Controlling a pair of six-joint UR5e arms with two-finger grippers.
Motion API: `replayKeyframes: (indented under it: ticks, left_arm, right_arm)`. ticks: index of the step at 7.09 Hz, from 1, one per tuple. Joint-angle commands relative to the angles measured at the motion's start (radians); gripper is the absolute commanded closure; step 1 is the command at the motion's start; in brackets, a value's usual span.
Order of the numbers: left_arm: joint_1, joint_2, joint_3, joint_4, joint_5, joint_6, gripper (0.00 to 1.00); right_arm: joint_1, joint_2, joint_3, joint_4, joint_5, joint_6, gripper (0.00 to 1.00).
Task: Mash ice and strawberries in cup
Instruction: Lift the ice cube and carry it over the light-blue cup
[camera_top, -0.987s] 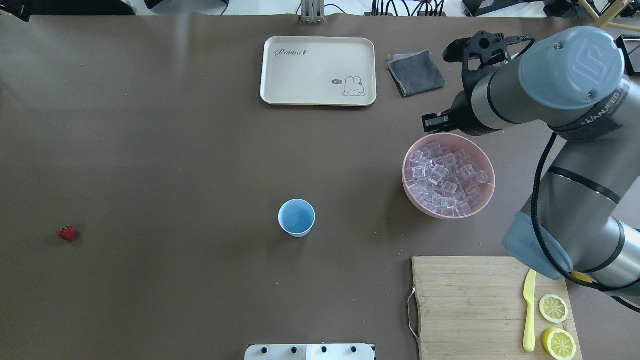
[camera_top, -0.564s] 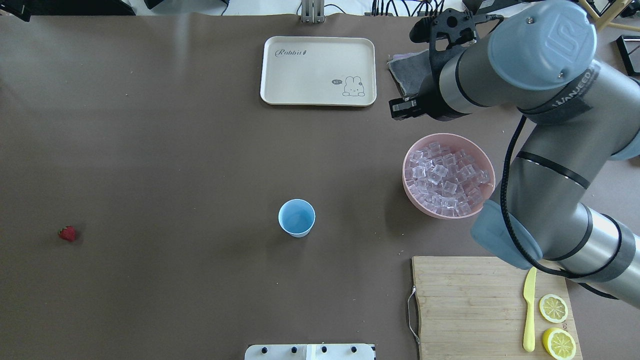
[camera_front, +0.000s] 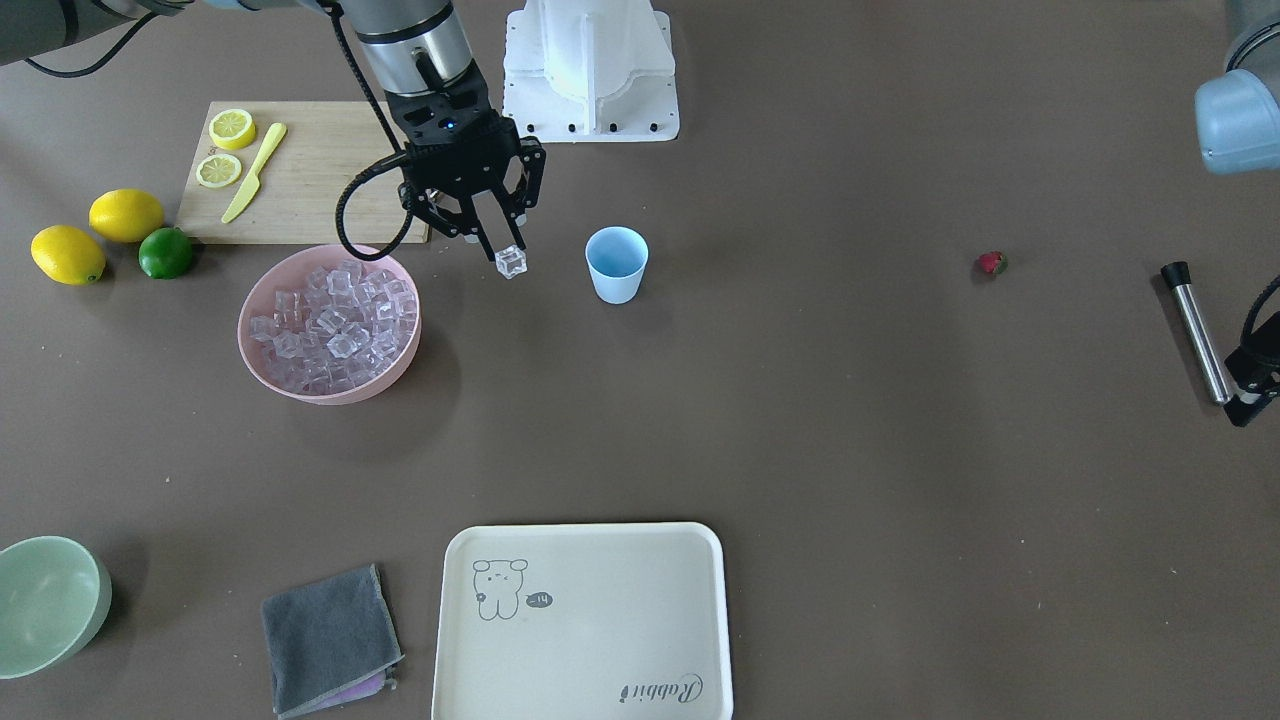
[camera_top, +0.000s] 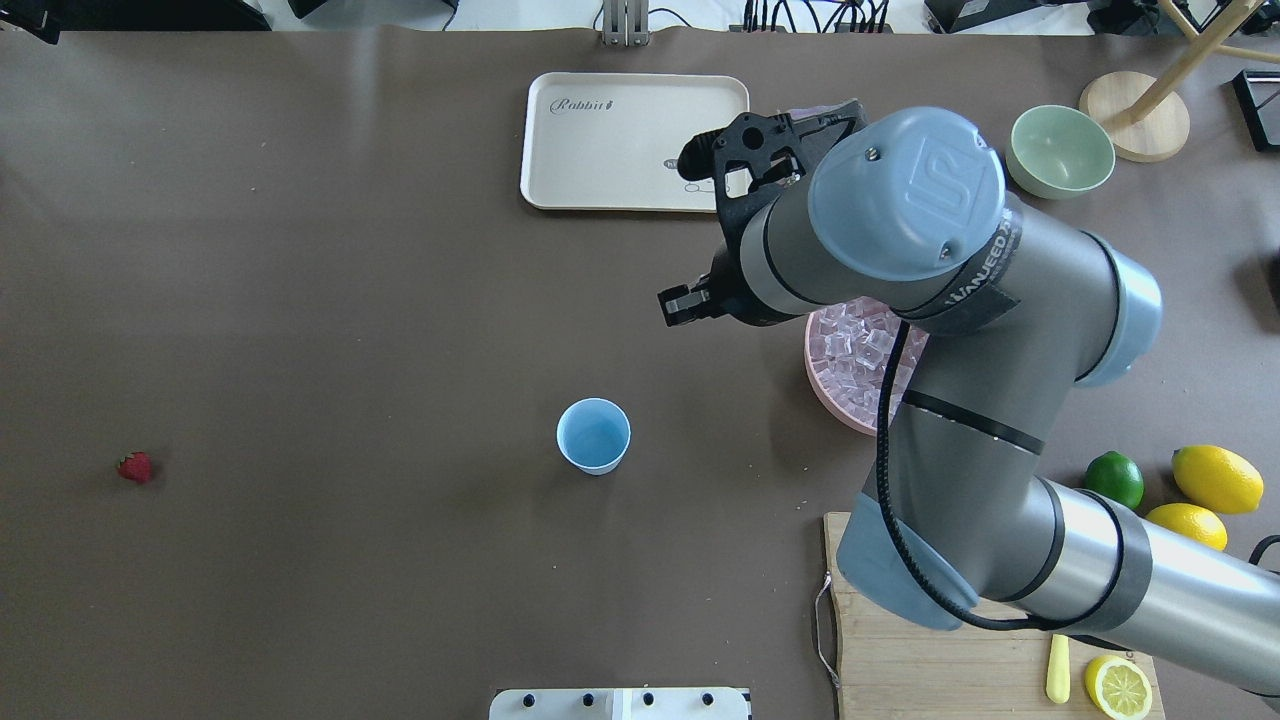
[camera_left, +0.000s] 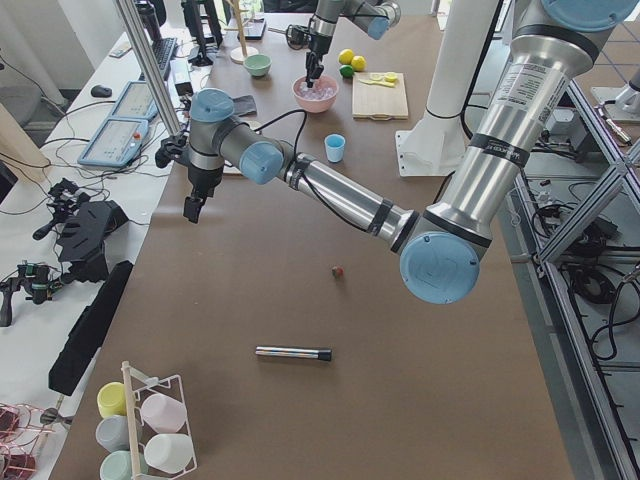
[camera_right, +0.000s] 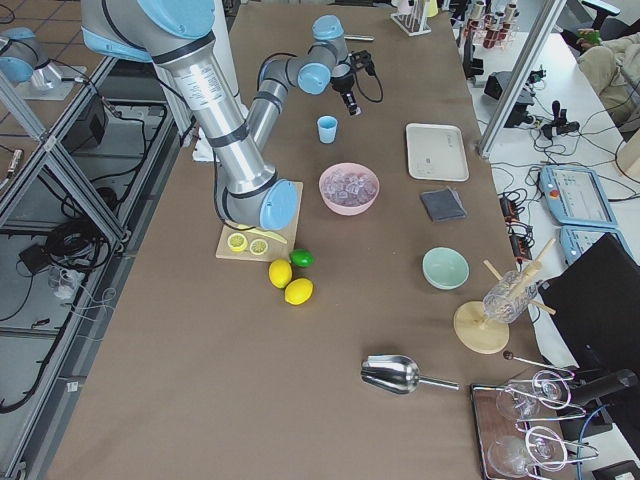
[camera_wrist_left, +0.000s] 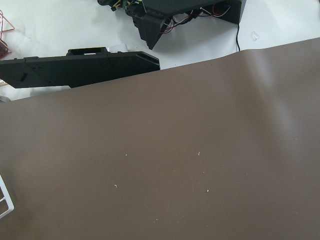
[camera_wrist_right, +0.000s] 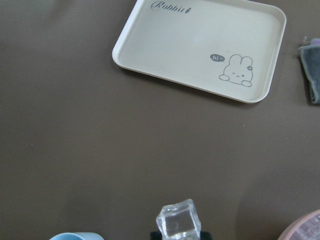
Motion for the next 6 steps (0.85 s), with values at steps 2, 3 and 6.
replayKeyframes:
  ticks: [2,3,6]
  left_arm:
    - [0.001,-0.001,-0.009,-0.006,0.0,-0.002,0.02]
    - [0.001,-0.001,-0.012,-0.006,0.0,-0.002,0.02]
    - [-0.001,0.002,-0.021,-0.006,0.0,-0.003,0.02]
  right_arm:
    - [-0.117,0.029,-0.048,0.024,-0.04,0.002,1.0]
    - [-0.127,0.045,-0.062,0.033,-0.045,-0.006,1.0]
    - [-0.144,0.048,-0.131,0.05,-0.049,-0.011,1.0]
